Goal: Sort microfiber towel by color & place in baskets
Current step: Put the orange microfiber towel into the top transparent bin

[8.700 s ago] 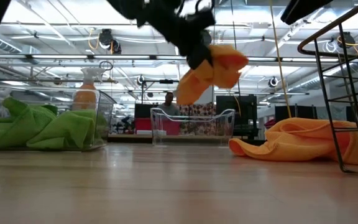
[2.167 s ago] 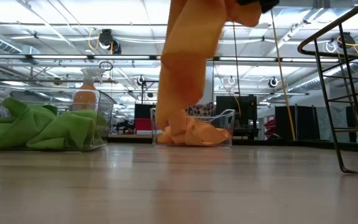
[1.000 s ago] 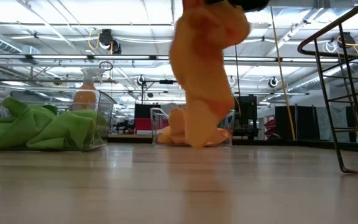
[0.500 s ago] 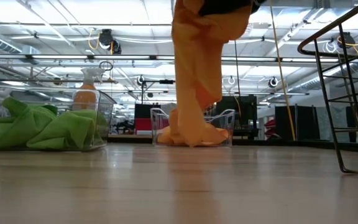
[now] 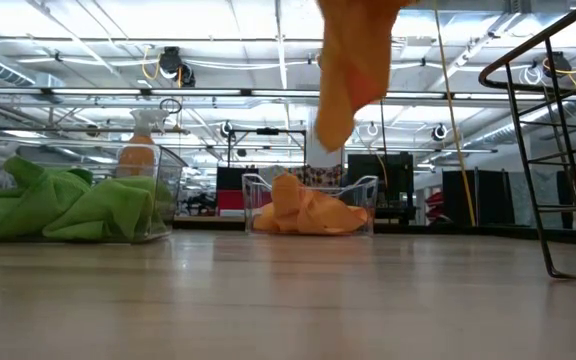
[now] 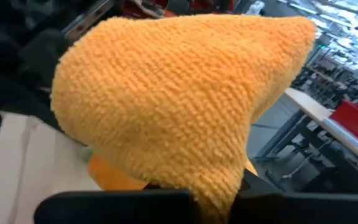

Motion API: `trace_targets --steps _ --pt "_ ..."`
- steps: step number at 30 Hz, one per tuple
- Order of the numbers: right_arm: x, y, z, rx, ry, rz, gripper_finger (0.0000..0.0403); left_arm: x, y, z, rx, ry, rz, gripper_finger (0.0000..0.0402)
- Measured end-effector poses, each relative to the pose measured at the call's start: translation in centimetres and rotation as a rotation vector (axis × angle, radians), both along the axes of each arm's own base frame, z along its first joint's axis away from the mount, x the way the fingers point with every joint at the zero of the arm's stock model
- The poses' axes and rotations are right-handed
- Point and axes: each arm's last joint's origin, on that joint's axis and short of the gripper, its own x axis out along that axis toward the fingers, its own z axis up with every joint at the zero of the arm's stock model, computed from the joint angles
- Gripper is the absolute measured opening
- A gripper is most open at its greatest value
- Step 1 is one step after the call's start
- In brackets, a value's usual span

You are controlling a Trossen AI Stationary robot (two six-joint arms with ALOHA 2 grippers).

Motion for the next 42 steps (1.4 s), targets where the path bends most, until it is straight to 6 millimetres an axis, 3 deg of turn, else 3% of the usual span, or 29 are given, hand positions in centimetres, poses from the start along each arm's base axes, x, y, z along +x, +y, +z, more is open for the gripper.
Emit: trace_targets --steps 4,9,15,19,29,34,38,42 --pt "-1.8 0.5 1.2 0.006 -0.031 0.025 0.0008 -0.2 0.1 -0.1 0.033 0.001 0.081 0.0048" --pt "-3.3 2.0 1.7 -0.006 -0.01 0.175 0.0008 -0.5 0.5 -0.1 0.132 0.034 0.217 0.0074" --pt "-4.1 3.6 1.7 -0.04 0.029 0.351 0.0008 0.0 1.1 -1.6 0.184 0.13 0.202 0.0103" --pt "-4.4 4.0 1.7 -0.058 0.037 0.385 0.0008 0.4 0.9 -2.2 0.191 0.188 0.093 0.0131" --pt "-2.8 3.3 0.8 0.002 0.035 0.31 0.0008 1.0 -0.5 -1.3 0.251 0.155 -0.129 0.0218" --pt "-1.8 3.5 0.3 0.008 0.027 0.294 0.0009 1.4 -0.3 -1.3 0.307 0.191 -0.24 0.0271" --pt "-1.3 3.4 0.0 0.024 0.029 0.273 0.0009 1.6 0.1 -1.2 0.301 0.175 -0.205 0.0301" --pt "-1.2 3.3 -0.2 0.02 0.039 0.266 0.0009 1.7 0.7 -1.1 0.212 0.118 -0.112 0.0305"
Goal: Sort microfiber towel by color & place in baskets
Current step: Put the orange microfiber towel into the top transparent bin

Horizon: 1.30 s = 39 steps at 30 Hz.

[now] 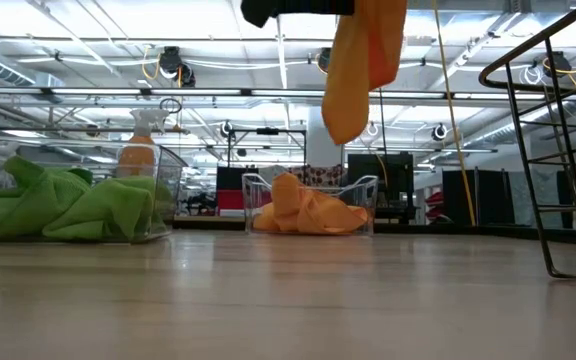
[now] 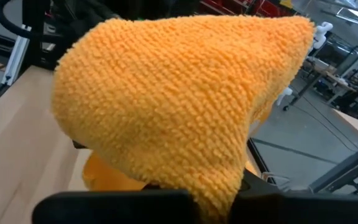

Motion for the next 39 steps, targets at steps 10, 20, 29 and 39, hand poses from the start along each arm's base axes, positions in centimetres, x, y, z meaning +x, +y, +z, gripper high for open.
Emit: trace_targets --steps 10,20,29,39 --pt "-0.5 -0.1 0.3 -0.014 0.002 0.006 0.0009 0.0 0.9 0.0 -0.051 -0.064 0.173 0.0306" --pt "-1.2 1.0 0.4 -0.101 0.015 0.077 0.0009 0.8 4.1 -1.4 -0.167 -0.004 0.202 0.0306" --pt "-0.1 -0.1 0.1 -0.054 0.014 0.008 0.0009 1.4 2.5 0.2 -0.327 -0.146 -0.037 0.0306" --pt "2.3 -1.1 -1.9 -0.045 0.061 -0.083 0.0009 1.2 1.3 1.2 -0.349 -0.224 -0.124 0.0306"
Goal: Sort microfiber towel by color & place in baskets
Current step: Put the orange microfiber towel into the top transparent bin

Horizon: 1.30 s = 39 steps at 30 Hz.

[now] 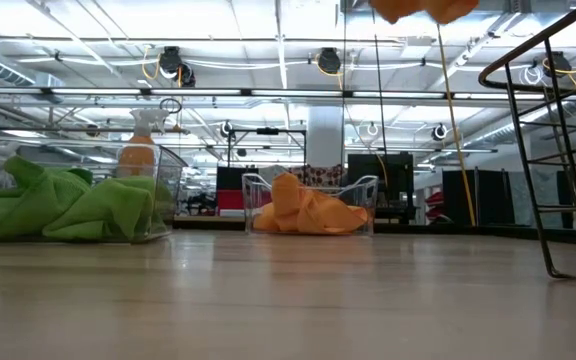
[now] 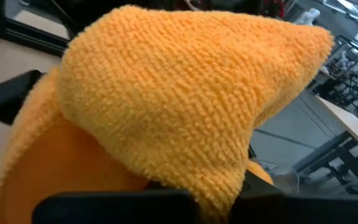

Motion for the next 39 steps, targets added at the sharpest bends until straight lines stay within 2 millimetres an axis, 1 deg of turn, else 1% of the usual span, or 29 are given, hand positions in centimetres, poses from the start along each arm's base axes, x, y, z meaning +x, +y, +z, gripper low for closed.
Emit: trace_targets --steps 5,7,12,16,20,24,27,31,33,36,39 --pt "0.9 -0.3 -0.9 -0.011 0.028 -0.021 0.0009 0.0 0.3 0.0 0.03 0.004 0.059 0.0306" --pt "1.1 -0.4 -1.1 0.011 0.034 -0.012 0.0009 0.0 0.4 0.0 0.032 0.005 0.058 0.0306" --pt "1.7 -0.9 -1.4 0.082 0.061 0.061 0.0009 0.1 -0.1 0.0 0.04 0.014 -0.06 0.0306" --pt "1.7 -1.1 -1.6 0.079 0.078 0.058 0.0009 -0.1 -0.7 0.0 0.045 0.012 -0.112 0.0302" --pt "1.7 -1.1 -1.6 0.074 0.087 0.058 0.0009 -0.2 -1.1 0.1 0.064 0.011 -0.125 0.0276" --pt "1.7 -1.2 -1.6 0.087 0.071 0.031 0.0019 -0.2 -1.1 0.1 0.073 0.014 -0.124 0.0222" --pt "1.7 -1.2 -1.6 0.096 0.064 0.014 0.0051 -0.2 -1.1 0.1 0.08 0.015 -0.123 0.0163" --pt "1.5 -1.3 -1.9 0.102 0.088 0.003 0.0122 -0.2 -1.1 0.0 0.084 0.024 -0.125 0.0075" --pt "1.3 -1.4 -2.1 0.104 0.114 -0.01 0.0161 -0.3 -1.1 -0.1 0.088 0.037 -0.127 0.0039" --pt "1.0 -1.6 -2.5 0.104 0.156 -0.025 0.0218 -0.3 -1.1 -0.3 0.094 0.058 -0.128 0.0033" --pt "0.4 -1.5 -2.4 0.103 0.181 -0.021 0.0265 -0.3 -1.0 -0.5 0.092 0.07 -0.111 0.0033"
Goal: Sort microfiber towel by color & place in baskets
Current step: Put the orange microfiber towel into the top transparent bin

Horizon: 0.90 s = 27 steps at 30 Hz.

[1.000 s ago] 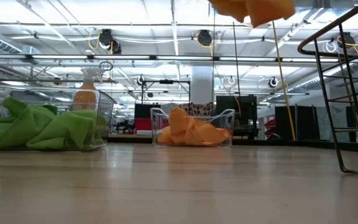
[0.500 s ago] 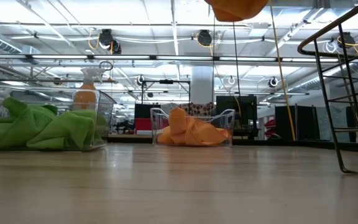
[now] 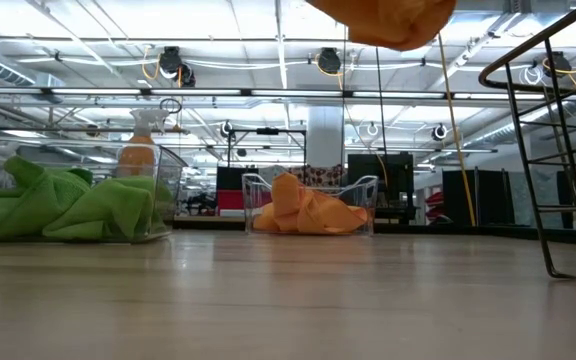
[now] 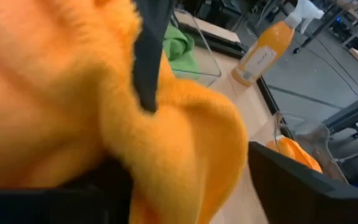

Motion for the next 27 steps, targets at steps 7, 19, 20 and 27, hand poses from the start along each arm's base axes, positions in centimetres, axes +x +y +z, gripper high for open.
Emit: trace_targets --steps 7,19,20,27 --pt "-2.2 0.8 1.8 0.023 -0.046 0.066 0.0318 0.2 0.8 -0.1 -0.011 0.002 0.038 0.0044" --pt "-7.1 1.5 2.3 0.147 0.038 0.05 0.032 0.8 2.8 0.1 -0.003 0.001 0.128 0.0048" --pt "-7.4 1.6 2.2 0.143 0.044 0.036 0.032 0.9 3.6 0.4 -0.009 -0.014 0.147 0.0048" --pt "-9.0 1.5 1.4 0.111 0.08 -0.065 0.032 1.8 12.7 3.3 -0.066 -0.136 0.295 0.0042"
